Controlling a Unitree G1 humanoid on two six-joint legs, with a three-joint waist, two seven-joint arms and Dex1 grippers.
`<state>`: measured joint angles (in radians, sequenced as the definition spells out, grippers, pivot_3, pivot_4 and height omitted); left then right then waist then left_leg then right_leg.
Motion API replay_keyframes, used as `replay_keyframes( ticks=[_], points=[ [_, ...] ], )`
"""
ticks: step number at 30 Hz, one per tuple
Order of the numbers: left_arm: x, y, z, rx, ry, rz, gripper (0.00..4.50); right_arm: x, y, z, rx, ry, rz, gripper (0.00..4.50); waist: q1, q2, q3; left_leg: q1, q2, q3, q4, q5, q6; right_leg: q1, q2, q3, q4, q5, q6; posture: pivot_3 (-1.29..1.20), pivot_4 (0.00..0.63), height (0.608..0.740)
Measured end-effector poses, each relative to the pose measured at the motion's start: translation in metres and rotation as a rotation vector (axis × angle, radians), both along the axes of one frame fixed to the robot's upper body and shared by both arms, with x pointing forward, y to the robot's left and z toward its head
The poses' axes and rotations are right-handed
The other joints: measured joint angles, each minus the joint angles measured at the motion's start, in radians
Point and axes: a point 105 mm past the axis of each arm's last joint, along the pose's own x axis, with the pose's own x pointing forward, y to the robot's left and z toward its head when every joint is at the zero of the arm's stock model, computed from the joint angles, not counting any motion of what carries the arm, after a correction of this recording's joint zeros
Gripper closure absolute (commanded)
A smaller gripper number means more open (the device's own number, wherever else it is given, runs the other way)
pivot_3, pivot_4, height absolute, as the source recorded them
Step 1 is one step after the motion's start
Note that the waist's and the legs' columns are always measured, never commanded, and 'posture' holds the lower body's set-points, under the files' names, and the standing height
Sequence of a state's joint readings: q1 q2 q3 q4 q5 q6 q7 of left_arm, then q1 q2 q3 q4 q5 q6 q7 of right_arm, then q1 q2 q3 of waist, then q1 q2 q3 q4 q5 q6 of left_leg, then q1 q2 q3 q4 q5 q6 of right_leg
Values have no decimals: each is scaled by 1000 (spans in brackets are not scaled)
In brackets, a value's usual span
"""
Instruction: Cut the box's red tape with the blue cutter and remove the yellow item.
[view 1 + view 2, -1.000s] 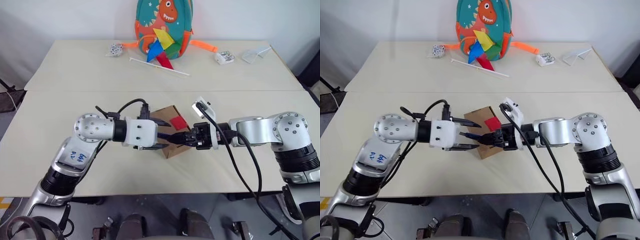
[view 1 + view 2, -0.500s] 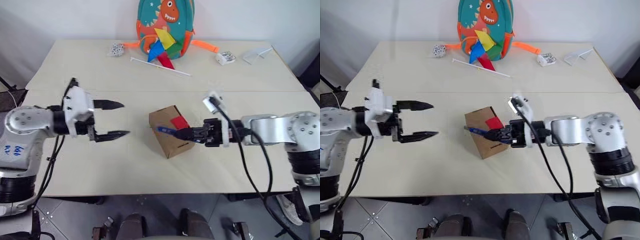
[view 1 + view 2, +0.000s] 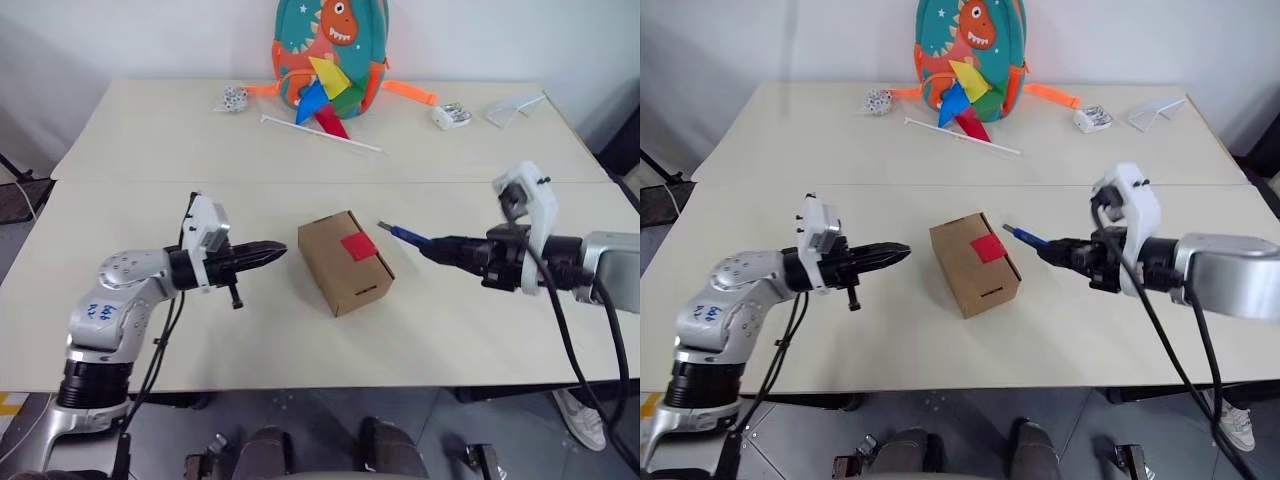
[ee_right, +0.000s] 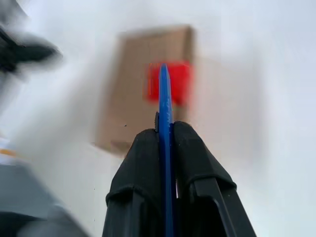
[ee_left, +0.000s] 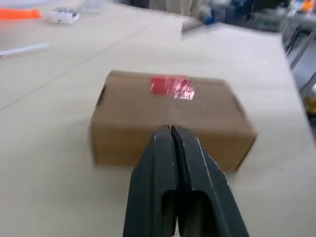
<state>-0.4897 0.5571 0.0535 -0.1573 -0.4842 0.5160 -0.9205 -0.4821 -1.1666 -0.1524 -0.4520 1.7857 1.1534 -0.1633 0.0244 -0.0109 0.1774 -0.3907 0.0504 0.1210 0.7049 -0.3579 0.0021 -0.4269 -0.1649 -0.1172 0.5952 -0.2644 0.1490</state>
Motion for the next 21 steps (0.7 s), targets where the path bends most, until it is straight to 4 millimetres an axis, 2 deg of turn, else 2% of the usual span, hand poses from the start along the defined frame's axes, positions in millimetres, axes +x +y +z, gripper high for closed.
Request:
replay_keyframes(
  ticks=[2, 5, 10, 15, 21],
  points=[
    [3, -10, 1, 9, -5, -17, 4500, -1, -1, -7, -30, -3, -10, 4396, -3, 0, 0, 1, 0, 1, 0, 0, 0, 0, 0, 1, 0, 1, 0, 0, 150, 740],
    [16, -24, -2, 33, -1, -21, 4500, -1, 5, -5, -63, -46, -5, 4396, 0, 0, 0, 1, 0, 1, 0, 1, 0, 0, 0, 1, 0, 2, 0, 0, 150, 740],
    [26, -50, -15, 93, 29, -57, 4500, 12, 31, 10, 4, -142, -14, 4396, 0, 0, 0, 0, 0, 1, 1, 1, 0, 0, 0, 1, -1, 2, 0, 0, 150, 740],
    [34, -53, -27, 158, 37, -40, 4500, 28, 33, 9, -133, -95, -70, 4396, -2, 0, 0, 0, 0, 2, 0, 1, 0, -1, 0, 0, -1, 2, 0, 0, 150, 740],
    [34, -54, -28, 175, 7, -38, 4500, 31, 47, 3, -123, -32, -73, 4396, -1, 0, 0, -1, 0, 1, 0, 1, 0, -1, 0, -1, -1, 2, 0, 0, 150, 740]
  ],
)
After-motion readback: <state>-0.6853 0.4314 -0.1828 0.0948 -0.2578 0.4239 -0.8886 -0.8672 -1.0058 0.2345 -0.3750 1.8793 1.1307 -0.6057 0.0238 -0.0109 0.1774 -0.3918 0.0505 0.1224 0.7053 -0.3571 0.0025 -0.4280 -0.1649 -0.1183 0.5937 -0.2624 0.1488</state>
